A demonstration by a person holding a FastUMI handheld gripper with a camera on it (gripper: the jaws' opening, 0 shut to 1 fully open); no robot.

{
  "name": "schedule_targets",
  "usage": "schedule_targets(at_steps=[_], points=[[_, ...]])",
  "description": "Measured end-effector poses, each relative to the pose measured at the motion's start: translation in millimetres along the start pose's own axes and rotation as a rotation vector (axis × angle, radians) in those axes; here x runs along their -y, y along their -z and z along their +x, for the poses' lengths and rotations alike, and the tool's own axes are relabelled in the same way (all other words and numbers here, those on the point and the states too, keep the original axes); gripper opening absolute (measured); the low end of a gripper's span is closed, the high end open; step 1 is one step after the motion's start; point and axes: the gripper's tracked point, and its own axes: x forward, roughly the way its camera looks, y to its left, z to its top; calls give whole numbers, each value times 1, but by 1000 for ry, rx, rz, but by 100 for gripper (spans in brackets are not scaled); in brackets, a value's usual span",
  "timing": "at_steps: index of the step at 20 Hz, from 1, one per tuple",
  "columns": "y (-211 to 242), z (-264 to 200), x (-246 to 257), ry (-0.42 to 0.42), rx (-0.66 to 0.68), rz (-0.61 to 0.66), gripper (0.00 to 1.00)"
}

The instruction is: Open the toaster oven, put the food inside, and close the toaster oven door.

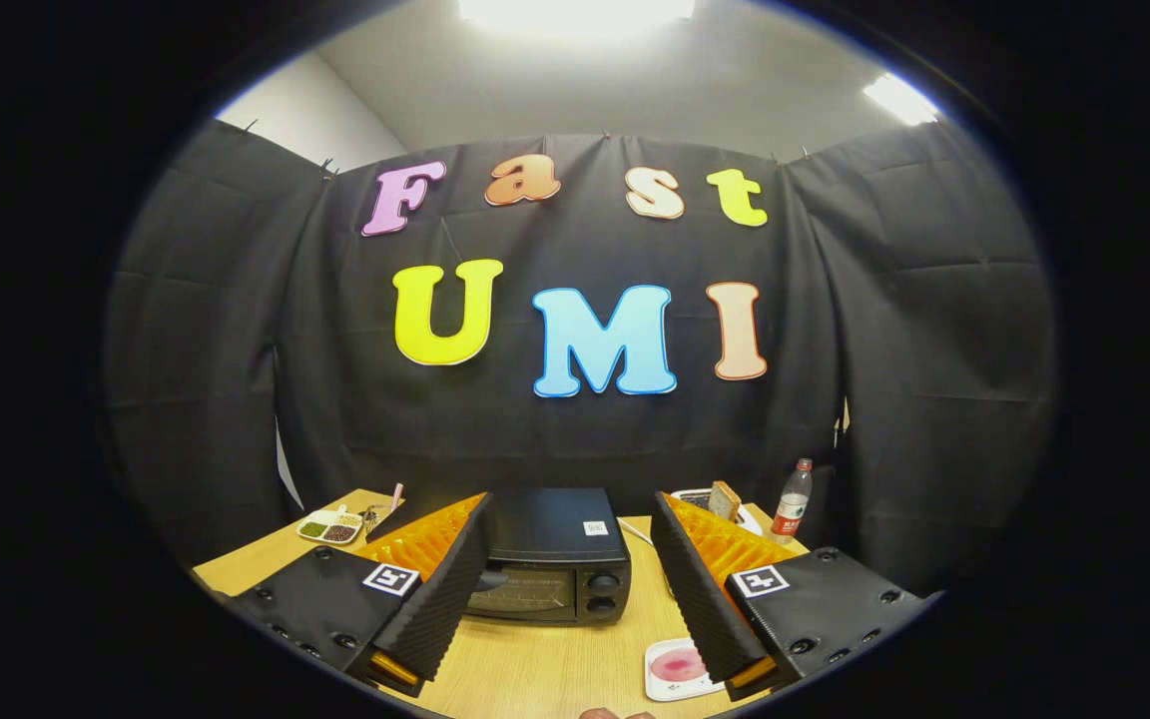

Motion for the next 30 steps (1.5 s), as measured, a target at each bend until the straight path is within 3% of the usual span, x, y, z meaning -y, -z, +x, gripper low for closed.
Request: schedule_targets(at_steps=[15,30], points=[[-2,61,-35,29,-42,-18,98],[108,123,-89,-63,-305,-26,98]])
